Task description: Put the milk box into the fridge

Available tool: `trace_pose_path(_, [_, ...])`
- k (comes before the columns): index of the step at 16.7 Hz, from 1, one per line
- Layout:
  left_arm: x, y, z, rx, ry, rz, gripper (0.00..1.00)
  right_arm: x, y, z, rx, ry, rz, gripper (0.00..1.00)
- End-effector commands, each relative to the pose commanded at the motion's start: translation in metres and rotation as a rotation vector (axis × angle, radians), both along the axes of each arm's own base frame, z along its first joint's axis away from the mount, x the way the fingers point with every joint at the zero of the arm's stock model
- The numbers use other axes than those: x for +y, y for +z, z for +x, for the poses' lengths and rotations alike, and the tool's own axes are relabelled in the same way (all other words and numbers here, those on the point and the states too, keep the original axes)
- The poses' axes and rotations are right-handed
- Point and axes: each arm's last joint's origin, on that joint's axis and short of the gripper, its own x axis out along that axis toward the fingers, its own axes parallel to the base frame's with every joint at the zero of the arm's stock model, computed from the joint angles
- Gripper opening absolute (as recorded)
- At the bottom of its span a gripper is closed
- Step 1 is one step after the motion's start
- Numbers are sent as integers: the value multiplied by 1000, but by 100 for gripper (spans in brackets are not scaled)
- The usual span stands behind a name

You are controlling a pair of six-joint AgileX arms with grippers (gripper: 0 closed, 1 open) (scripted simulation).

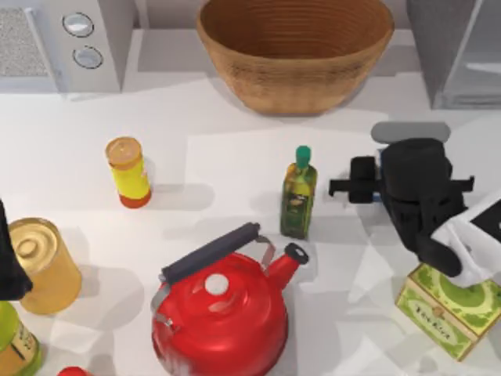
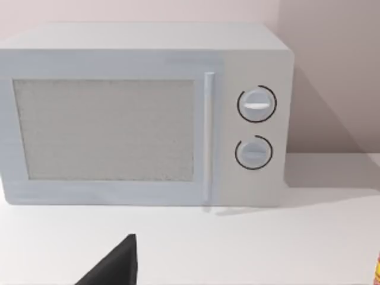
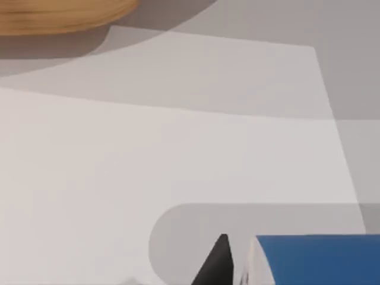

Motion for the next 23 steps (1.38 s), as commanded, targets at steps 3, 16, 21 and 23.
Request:
trace_pose_path(3, [0,0,0,0,0,0,100,3,13,4,-18,3,11,0])
trace_pose_path(16, [0,0,0,0,0,0,100,0,149,0,2,0,-1,0])
trace_pose_path(21, [0,0,0,0,0,0,100,0,149,0,2,0,1,0])
trace_pose_path(23, [0,0,0,0,0,0,100,-5,153,-5,-6,4,7,0])
